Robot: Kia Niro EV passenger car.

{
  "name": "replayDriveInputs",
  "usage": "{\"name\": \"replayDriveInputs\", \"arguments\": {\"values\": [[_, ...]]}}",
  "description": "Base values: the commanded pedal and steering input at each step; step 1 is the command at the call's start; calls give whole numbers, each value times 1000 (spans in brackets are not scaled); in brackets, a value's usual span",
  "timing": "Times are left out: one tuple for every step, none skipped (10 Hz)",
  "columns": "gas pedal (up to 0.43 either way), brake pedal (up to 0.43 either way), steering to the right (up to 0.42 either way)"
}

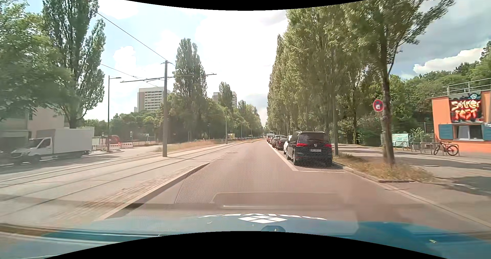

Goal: Follow the waypoints while adhering to traffic rules and regulations

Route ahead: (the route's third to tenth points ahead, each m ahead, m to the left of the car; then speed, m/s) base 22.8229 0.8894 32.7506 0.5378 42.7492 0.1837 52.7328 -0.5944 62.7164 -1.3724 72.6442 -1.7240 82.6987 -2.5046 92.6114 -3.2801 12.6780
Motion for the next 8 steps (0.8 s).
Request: {"name": "replayDriveInputs", "arguments": {"values": [[157,0,-2],[157,0,-1],[157,0,0],[157,0,0],[157,0,0],[157,0,0],[157,0,0],[157,0,1]]}}
